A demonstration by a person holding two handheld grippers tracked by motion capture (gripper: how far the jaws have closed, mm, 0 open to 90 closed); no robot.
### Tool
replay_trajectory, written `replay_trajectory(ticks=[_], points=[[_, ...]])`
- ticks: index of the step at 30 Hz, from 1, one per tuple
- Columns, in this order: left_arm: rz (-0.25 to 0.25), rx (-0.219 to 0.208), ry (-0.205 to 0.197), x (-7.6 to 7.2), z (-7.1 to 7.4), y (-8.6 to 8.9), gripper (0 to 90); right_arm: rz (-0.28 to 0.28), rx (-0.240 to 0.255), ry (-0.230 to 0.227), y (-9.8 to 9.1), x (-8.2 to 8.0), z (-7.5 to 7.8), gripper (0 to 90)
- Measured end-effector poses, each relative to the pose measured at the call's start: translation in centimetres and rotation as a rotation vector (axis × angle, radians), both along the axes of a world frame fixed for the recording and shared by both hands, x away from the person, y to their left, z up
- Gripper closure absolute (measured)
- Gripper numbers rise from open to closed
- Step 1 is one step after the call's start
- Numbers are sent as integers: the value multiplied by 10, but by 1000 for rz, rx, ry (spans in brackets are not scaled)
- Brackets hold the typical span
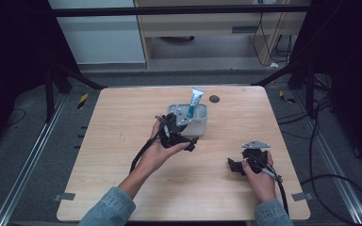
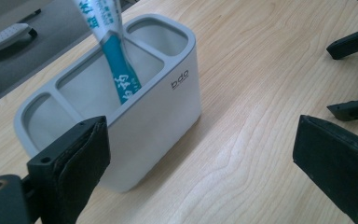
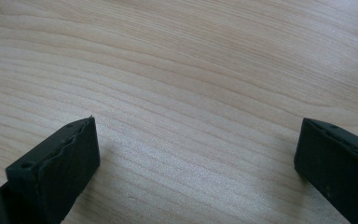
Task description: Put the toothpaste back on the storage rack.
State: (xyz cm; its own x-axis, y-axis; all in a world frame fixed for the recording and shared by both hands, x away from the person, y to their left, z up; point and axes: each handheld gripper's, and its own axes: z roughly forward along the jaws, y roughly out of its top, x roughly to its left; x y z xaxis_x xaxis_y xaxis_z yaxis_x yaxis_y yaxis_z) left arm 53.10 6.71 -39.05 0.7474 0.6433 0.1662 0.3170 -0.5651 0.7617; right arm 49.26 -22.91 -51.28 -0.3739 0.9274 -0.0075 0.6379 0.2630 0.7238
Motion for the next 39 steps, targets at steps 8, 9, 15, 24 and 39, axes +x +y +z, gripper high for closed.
replay_trajectory(ticks=[8,9,15,24,39], points=[[27,-5,13,-3,-3,28,32,-1,0,0,0,0,0,4],[33,-5,14,-3,-4,30,32,-1,0,0,0,0,0,4],[63,0,24,-3,-9,50,32,-1,-1,0,0,0,0,4],[111,-2,43,-3,-19,78,31,-1,0,0,0,0,0,4],[203,-22,96,-6,-47,127,32,-1,0,0,0,0,0,4]])
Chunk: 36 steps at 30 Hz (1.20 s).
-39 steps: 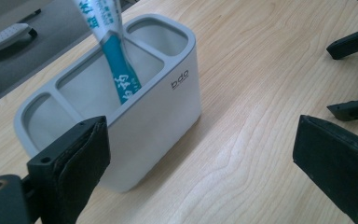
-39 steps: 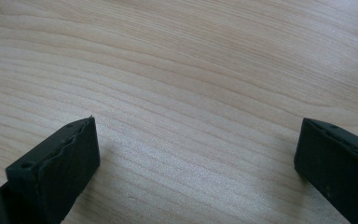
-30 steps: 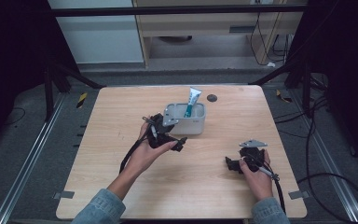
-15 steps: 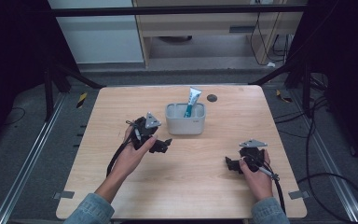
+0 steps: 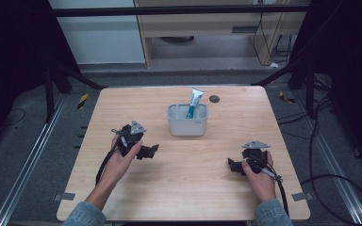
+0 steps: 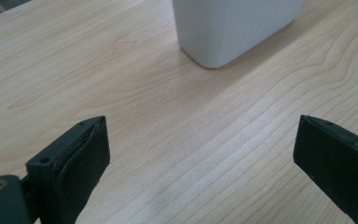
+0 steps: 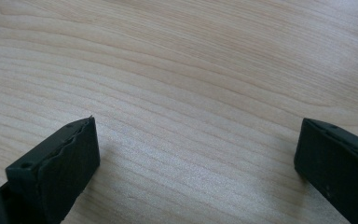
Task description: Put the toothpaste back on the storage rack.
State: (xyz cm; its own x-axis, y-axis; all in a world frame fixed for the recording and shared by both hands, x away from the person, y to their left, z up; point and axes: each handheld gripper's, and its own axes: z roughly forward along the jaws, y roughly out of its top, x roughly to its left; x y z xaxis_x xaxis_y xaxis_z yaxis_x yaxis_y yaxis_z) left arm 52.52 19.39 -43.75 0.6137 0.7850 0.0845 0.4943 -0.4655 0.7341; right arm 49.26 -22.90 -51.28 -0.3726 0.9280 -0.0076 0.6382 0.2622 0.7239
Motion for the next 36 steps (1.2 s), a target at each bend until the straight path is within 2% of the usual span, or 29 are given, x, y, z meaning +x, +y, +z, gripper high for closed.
replay_trajectory(ticks=[3,5,9,11,18,21,22,29,36], points=[[12,-11,-1,-1,-4,5,34,0,0,0,0,0,0,4],[24,4,8,-4,-12,14,35,0,0,0,0,0,0,4],[32,9,25,-5,-17,22,34,-8,5,4,1,-1,0,4],[53,10,31,-5,-21,31,34,-7,3,4,1,-1,0,4],[103,23,38,2,-26,52,36,-8,3,4,1,-1,0,4],[119,25,45,6,-31,60,35,-7,3,4,1,-1,0,4],[126,37,51,10,-36,65,35,-8,6,4,1,-1,0,4],[171,15,61,22,-47,78,38,-7,3,4,1,-1,0,4],[186,-39,70,31,-52,83,39,-8,6,4,1,-1,0,4]])
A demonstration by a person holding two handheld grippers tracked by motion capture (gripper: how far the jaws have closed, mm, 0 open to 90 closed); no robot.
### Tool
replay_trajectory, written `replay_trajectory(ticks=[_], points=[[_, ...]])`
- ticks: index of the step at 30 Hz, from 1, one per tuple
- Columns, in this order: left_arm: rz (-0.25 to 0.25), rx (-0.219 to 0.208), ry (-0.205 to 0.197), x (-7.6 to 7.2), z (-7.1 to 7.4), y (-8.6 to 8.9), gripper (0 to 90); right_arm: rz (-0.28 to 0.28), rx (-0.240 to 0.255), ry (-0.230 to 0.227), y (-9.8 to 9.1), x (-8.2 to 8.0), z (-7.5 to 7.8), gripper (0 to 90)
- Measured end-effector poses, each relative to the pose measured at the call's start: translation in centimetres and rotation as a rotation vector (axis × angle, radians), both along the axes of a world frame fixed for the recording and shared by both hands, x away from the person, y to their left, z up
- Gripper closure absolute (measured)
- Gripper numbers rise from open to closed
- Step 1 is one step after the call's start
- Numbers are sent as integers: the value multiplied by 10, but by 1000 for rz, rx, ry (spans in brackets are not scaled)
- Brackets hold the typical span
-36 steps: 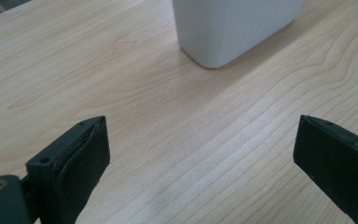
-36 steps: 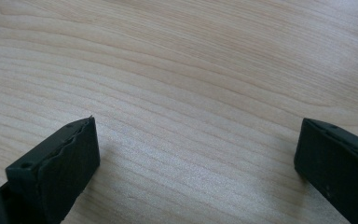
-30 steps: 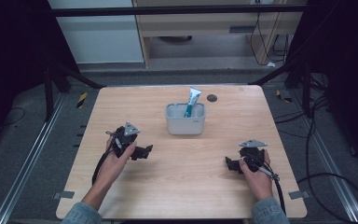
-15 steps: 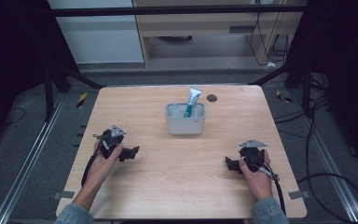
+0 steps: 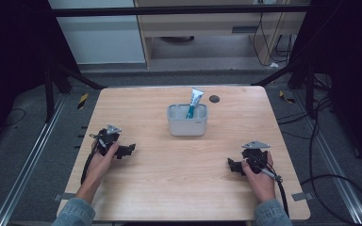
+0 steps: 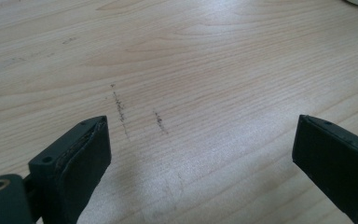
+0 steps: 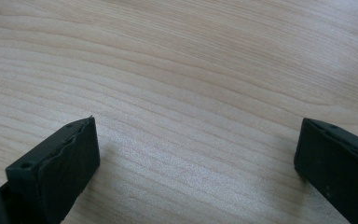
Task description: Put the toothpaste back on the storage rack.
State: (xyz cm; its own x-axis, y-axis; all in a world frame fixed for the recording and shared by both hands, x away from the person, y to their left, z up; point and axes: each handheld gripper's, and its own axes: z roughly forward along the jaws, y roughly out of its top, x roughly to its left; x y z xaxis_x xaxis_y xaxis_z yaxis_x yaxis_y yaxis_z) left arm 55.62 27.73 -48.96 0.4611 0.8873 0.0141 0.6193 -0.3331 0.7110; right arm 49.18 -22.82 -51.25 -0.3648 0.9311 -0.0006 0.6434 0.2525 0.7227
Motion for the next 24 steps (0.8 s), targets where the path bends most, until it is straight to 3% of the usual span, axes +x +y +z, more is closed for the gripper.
replay_trajectory(ticks=[5,8,13,16,19,24], points=[[29,-69,13,8,-7,7,38,1,-1,-1,0,0,0,4],[39,-79,16,12,-11,9,45,0,0,0,0,0,0,4],[23,-58,-12,15,-17,8,39,0,0,0,0,0,0,4],[7,-55,-7,16,-17,9,26,1,-3,0,0,0,0,4],[26,3,-3,13,-18,5,0,0,0,0,0,0,0,4],[60,5,-2,10,-18,4,0,1,-4,-3,0,0,0,4]])
